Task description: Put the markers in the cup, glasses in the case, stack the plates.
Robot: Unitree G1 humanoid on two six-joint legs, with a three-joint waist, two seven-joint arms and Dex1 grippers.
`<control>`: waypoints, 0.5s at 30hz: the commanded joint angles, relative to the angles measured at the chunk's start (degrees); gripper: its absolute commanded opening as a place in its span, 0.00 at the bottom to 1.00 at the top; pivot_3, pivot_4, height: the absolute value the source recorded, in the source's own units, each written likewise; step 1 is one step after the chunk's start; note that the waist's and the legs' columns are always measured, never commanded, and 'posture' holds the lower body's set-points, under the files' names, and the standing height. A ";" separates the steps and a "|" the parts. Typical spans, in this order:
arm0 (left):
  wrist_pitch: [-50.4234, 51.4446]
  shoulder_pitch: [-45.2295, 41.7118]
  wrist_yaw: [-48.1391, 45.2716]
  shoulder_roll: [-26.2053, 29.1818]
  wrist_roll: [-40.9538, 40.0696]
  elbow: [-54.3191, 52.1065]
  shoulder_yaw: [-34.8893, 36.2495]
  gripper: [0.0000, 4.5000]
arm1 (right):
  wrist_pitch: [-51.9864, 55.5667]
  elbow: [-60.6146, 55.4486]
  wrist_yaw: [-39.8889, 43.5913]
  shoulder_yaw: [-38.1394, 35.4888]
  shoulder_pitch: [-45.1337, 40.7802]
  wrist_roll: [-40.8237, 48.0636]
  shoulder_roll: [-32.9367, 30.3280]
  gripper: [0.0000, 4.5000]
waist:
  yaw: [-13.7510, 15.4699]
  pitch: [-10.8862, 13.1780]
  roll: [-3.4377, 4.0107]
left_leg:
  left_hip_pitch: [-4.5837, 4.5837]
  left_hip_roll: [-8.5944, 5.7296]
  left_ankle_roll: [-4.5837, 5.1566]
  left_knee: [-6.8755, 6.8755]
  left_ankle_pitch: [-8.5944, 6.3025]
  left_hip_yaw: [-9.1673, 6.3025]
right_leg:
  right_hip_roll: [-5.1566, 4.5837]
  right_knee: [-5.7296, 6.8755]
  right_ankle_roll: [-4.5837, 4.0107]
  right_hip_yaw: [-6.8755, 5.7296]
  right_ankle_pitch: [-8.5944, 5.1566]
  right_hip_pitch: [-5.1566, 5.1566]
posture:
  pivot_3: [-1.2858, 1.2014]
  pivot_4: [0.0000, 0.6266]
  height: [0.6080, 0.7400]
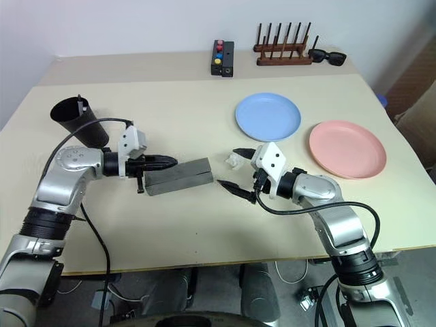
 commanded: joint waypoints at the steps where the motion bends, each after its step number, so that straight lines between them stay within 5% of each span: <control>1: 2.14 2.54 1.36 1.67 -3.90 -7.01 4.35 0.01 | -4.19 5.36 -4.83 -0.30 -4.39 -7.00 -0.21 1.00 | -0.09 0.00 0.01 | 0.01 0.00 0.00 -0.01 0.00 0.01 | 0.00 0.00 0.00 0.00 0.00 -0.01 | 0.52 0.24 0.95; 14: 10.10 16.56 9.10 1.47 -12.35 -27.59 7.18 0.01 | -19.86 39.17 -12.05 4.47 -20.74 -25.97 -2.58 1.00 | 0.03 0.01 0.02 | 0.00 0.00 0.00 -0.03 0.00 0.13 | 0.00 -0.05 -0.21 0.11 -0.06 -0.04 | 0.52 0.24 0.95; 15: 10.56 16.72 9.93 1.04 -12.95 -28.57 7.20 0.00 | -20.67 40.98 -12.03 4.78 -21.44 -26.51 -2.54 0.95 | 0.08 0.01 0.02 | 0.00 0.00 0.00 -0.04 0.00 0.14 | 0.00 -0.05 -0.21 0.12 -0.06 -0.04 | 0.52 0.24 0.95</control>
